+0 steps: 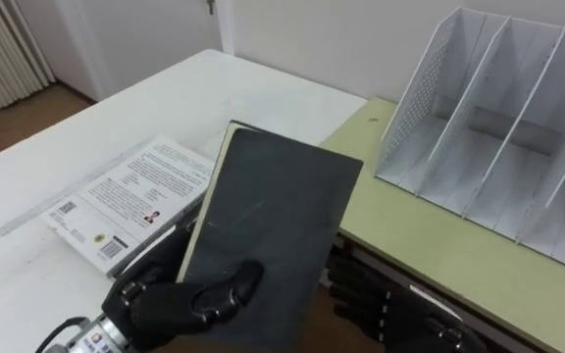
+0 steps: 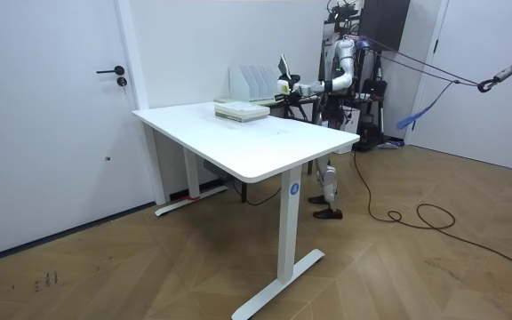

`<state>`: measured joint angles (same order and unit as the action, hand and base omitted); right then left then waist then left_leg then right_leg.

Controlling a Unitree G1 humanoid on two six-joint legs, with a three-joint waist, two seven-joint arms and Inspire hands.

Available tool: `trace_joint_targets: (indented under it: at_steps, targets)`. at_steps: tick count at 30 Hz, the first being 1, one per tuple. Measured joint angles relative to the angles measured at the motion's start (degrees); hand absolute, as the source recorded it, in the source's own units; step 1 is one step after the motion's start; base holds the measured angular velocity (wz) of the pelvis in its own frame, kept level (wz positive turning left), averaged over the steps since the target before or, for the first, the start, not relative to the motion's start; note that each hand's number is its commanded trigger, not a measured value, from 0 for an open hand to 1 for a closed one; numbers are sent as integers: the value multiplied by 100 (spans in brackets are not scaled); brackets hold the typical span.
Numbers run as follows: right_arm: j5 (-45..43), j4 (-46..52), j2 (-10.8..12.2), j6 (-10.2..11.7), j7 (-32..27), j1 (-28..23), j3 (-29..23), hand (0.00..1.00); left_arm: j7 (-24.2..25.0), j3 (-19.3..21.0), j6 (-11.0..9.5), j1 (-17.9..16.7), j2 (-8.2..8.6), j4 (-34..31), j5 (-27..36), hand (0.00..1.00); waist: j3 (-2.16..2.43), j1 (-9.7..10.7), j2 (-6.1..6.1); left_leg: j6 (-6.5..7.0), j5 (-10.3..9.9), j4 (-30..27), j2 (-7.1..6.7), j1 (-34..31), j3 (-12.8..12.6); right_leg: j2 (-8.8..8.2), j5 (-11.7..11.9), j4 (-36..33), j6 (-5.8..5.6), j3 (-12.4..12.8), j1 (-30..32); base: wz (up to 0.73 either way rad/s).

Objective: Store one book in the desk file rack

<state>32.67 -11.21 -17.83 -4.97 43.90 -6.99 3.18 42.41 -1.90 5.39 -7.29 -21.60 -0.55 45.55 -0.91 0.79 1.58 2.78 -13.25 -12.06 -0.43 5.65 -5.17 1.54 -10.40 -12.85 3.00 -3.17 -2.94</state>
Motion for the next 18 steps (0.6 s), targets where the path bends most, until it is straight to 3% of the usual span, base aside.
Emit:
trace_joint_targets:
  at_steps: [8, 13, 18]
  targets:
    - [915, 401, -78, -158, 278, 81, 70, 0, 130, -164, 72, 87, -155, -1, 194, 100, -2, -74, -55, 0, -1, -69, -15, -1, 0, -24, -34, -117, -7, 4, 25, 0]
    - [1738, 608, -77, -225, 492, 83, 154, 0, 341, -214, 138, 117, -169, 2, 211, 100, 7, -125, -44, 6, -8, -89, -20, -5, 22, -24, -46, -194, -4, 19, 96, -1]
    - [2251, 710, -91, -396, 573, 82, 401, 0, 376, -272, 326, 123, -183, -1, 212, 100, 57, -163, 37, 8, -14, -114, -21, -7, 29, -28, -46, -213, -4, 13, 98, 0]
